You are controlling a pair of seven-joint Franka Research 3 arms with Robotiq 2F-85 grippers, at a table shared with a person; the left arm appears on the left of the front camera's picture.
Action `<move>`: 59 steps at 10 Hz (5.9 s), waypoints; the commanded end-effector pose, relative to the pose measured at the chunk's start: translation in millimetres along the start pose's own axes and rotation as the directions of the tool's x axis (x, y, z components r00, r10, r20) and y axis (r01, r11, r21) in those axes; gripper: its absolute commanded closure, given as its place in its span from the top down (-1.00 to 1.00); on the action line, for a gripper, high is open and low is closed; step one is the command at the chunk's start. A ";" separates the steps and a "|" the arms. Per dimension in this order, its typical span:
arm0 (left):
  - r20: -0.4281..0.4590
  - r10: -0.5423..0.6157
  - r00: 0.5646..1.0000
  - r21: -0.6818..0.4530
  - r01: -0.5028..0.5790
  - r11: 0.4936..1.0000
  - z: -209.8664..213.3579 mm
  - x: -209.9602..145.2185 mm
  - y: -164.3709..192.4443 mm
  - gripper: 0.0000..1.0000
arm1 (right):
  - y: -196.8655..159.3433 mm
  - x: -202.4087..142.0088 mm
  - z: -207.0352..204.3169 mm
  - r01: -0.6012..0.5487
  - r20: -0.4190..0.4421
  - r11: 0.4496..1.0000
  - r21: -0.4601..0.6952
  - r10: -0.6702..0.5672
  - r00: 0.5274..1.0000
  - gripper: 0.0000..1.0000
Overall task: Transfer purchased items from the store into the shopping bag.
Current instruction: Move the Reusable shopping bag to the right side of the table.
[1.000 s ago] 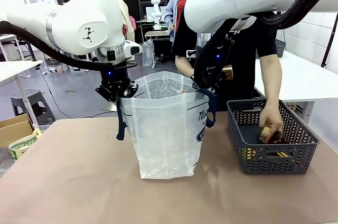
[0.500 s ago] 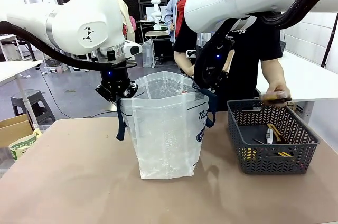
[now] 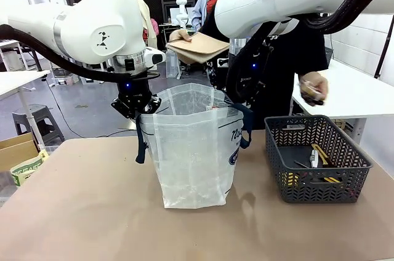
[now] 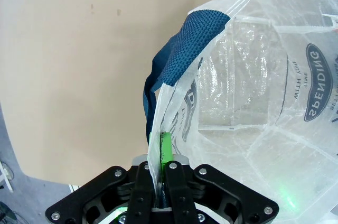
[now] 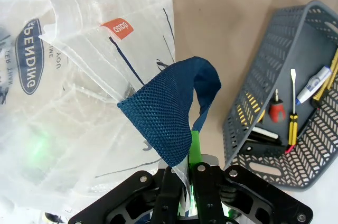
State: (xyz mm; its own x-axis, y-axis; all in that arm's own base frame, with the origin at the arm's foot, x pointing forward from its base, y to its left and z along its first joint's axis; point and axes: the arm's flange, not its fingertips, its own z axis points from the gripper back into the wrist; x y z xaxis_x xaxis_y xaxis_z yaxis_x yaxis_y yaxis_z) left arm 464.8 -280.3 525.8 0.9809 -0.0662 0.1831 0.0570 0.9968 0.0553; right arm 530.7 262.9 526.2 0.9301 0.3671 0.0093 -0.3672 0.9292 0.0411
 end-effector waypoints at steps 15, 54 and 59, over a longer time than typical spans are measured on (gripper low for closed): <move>0.002 0.000 1.000 0.000 0.000 1.000 0.0 -0.2 0.1 -1.00 | 13.4 -18.7 -2.0 -0.168 0.199 0.982 -0.086 0.182 0.963 -1.00; 0.002 0.000 1.000 0.000 0.000 1.000 0.0 -0.2 0.1 -1.00 | 13.4 -18.7 -2.0 -0.168 0.199 0.982 -0.086 0.182 0.963 -1.00; 0.002 0.000 1.000 0.000 0.000 1.000 0.0 -0.2 0.1 -1.00 | 13.4 -18.7 -2.0 -0.168 0.199 0.982 -0.086 0.182 0.963 -1.00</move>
State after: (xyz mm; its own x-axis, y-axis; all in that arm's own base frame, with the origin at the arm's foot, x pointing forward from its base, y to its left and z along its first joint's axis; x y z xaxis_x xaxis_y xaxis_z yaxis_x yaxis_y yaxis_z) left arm 464.7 -280.6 525.7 0.9809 -0.0668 0.1829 0.0576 0.9968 0.0551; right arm 507.4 268.1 524.0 0.8306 0.5124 0.2182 -0.5153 0.8557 -0.0477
